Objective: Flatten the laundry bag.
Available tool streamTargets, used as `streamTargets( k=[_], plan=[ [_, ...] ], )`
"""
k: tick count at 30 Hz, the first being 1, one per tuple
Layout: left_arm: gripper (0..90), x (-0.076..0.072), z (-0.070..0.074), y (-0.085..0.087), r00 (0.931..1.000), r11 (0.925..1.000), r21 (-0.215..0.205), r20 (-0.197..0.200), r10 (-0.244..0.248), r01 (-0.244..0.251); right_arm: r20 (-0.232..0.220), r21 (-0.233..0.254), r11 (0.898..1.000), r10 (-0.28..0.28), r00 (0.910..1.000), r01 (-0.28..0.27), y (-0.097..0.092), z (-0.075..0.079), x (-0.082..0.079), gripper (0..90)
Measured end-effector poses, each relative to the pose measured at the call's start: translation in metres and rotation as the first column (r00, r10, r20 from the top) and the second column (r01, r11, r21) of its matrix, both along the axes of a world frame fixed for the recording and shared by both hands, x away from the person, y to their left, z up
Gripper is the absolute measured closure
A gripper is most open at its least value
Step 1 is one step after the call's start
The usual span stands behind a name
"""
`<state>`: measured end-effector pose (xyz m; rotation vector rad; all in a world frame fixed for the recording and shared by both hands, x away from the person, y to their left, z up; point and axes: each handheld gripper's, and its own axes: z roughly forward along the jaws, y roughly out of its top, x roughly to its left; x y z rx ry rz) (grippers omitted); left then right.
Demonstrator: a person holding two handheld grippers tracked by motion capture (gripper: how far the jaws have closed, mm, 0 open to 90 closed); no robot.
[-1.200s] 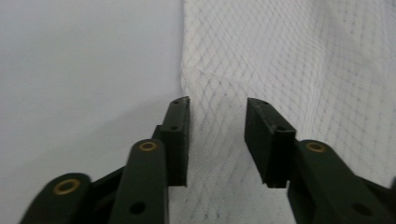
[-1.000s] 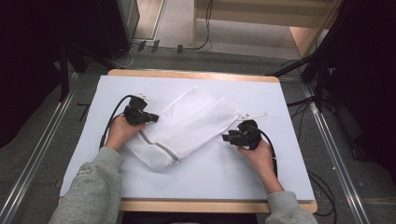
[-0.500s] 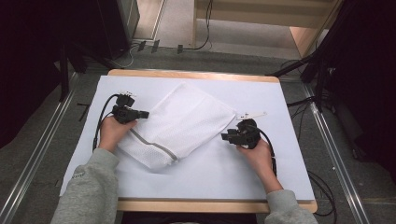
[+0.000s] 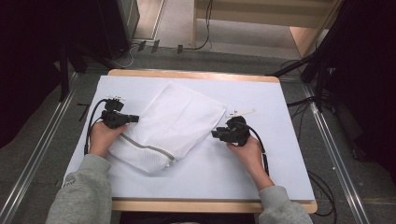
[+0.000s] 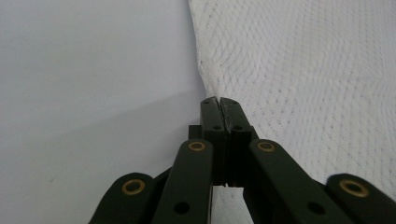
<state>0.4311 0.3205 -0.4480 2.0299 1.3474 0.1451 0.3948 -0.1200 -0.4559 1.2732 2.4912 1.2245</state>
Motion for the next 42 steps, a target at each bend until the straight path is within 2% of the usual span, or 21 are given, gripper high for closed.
streamTargets(
  k=[4, 9, 15, 19, 21, 25, 28, 31, 33, 35, 36, 38, 42],
  plan=[
    [90.0, -0.006, -0.001, 0.006, 0.9999, 0.9996, -0.028, -0.01, 0.003, -0.003, 0.019, -0.005, 1.0, 0.029, 0.9994, -0.029, 0.012, 0.001, 0.0, 71.5],
    [90.0, -0.011, -0.001, 0.009, 0.9999, 0.9997, -0.023, -0.012, 0.002, -0.002, 0.014, -0.001, 0.999, 0.039, 0.9991, -0.039, 0.027, -0.003, 0.006, 75.5],
    [90.0, -0.016, -0.002, 0.01, 0.9998, 0.9999, -0.014, -0.02, -0.002, 0.002, 0.015, -0.052, 0.997, 0.066, 0.9977, -0.066, 0.048, -0.013, 0.014, 69.2],
    [90.0, -0.019, -0.002, 0.011, 0.9997, 0.9997, -0.024, -0.022, -0.007, 0.006, 0.045, -0.057, 0.996, 0.078, 0.9959, -0.075, 0.052, -0.016, 0.016, 69.4],
    [90.0, -0.02, -0.003, 0.011, 0.9996, 0.9997, -0.025, -0.026, -0.009, 0.009, 0.062, -0.073, 0.994, 0.08, 0.9948, -0.076, 0.054, -0.016, 0.015, 72.5],
    [90.0, -0.022, -0.003, 0.012, 0.9996, 0.9995, -0.031, -0.027, -0.009, 0.008, 0.081, -0.098, 0.994, 0.066, 0.9946, -0.058, 0.056, -0.016, 0.015, 82.9],
    [90.0, -0.023, -0.003, 0.011, 0.9995, 0.9995, -0.029, -0.029, -0.012, 0.012, 0.083, -0.099, 0.994, 0.054, 0.9951, -0.046, 0.054, -0.017, 0.016, 90.0],
    [90.0, -0.023, -0.003, 0.012, 0.9994, 0.999, -0.043, -0.03, -0.014, 0.013, 0.074, -0.094, 0.994, 0.057, 0.9956, -0.05, 0.054, -0.017, 0.018, 90.0],
    [90.0, -0.023, -0.002, 0.012, 0.9994, 0.9985, -0.053, -0.028, -0.018, 0.017, 0.084, -0.126, 0.991, 0.053, 0.9951, -0.042, 0.053, -0.014, 0.02, 90.0],
    [90.0, -0.024, -0.001, 0.011, 0.9996, 0.9984, -0.055, -0.024, -0.017, 0.016, 0.074, -0.132, 0.991, 0.046, 0.9962, -0.036, 0.049, -0.013, 0.025, 90.0],
    [90.0, -0.024, -0.001, 0.01, 0.9996, 0.9981, -0.059, -0.023, -0.019, 0.017, 0.074, -0.126, 0.992, 0.037, 0.9966, -0.027, 0.046, -0.012, 0.028, 90.0],
    [90.0, -0.025, -0.001, 0.01, 0.9995, 0.9982, -0.056, -0.024, -0.022, 0.02, 0.042, -0.091, 0.996, 0.009, 0.9991, -0.005, 0.039, -0.011, 0.034, 90.0],
    [90.0, -0.025, -0.001, 0.012, 0.9997, 0.9984, -0.055, -0.021, -0.015, 0.014, 0.018, -0.047, 0.999, 0.01, 0.9998, -0.009, 0.034, -0.011, 0.036, 90.0]
  ],
)
